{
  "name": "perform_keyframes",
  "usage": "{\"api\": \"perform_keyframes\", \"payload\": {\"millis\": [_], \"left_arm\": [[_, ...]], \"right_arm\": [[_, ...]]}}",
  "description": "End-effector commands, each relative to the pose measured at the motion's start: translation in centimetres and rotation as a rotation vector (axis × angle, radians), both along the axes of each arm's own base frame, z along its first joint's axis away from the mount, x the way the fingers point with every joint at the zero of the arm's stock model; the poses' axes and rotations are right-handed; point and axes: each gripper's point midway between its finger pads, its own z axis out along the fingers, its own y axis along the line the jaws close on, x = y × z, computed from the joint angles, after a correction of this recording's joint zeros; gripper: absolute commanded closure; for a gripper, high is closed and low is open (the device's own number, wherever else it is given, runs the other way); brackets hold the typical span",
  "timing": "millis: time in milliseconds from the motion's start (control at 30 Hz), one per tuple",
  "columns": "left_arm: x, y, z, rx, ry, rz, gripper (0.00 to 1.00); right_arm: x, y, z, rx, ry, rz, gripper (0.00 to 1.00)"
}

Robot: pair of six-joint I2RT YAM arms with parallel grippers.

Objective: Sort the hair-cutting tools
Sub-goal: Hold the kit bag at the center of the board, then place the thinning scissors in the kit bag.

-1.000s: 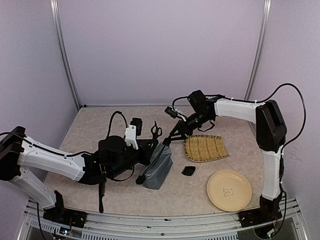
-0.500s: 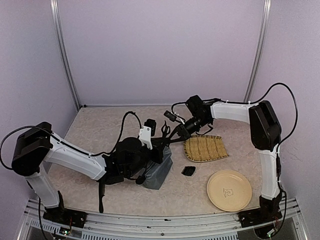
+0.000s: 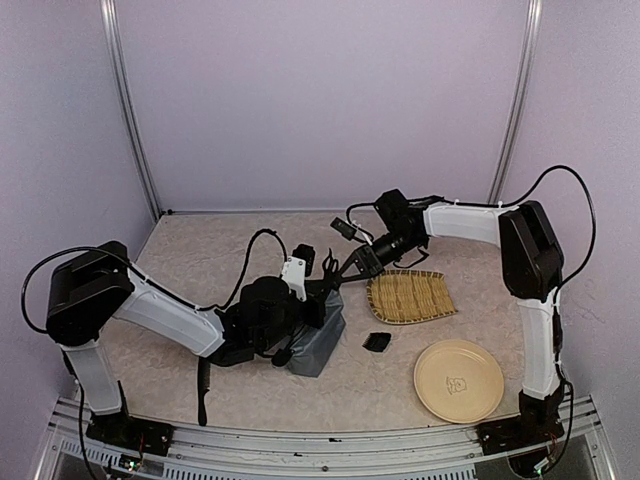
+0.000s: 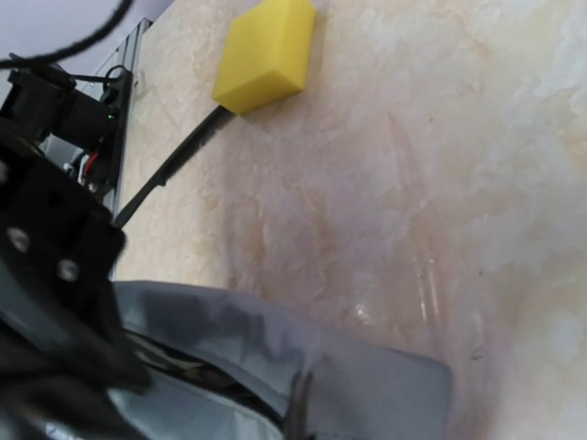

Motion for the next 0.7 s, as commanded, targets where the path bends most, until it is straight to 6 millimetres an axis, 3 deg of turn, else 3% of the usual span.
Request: {"api": "perform_keyframes", "payload": {"millis": [0, 167, 333, 500, 667], "left_arm": [[-0.6, -1.0, -0.5, -0.005, -0.004, -0.035, 1.00], [-2.2, -1.1, -1.4, 0.049, -0.002, -0.037, 1.00], [-3.2, 0.4, -1.3, 0.095, -0.019, 0.001, 1.00], [-2.8, 1.7, -1.1, 0.110, -0.038, 0.054, 1.00], [-2.1, 1.2, -0.7, 0.129, -0.090, 0.071, 1.00]], "right_arm": [[0.2, -0.4, 0.6, 0.037, 0.023, 0.001, 1.00], [0.4, -0.7, 0.9, 0.042, 0.021, -0.007, 1.00], [0.3, -0.9, 1.2, 0.049, 0.014, -0.009, 1.00], [-0.1, -0.9, 1.4, 0.064, 0.034, 0.002, 1.00], [-0.5, -1.1, 1.4, 0.068, 0.043, 0.005, 1.00]]}}
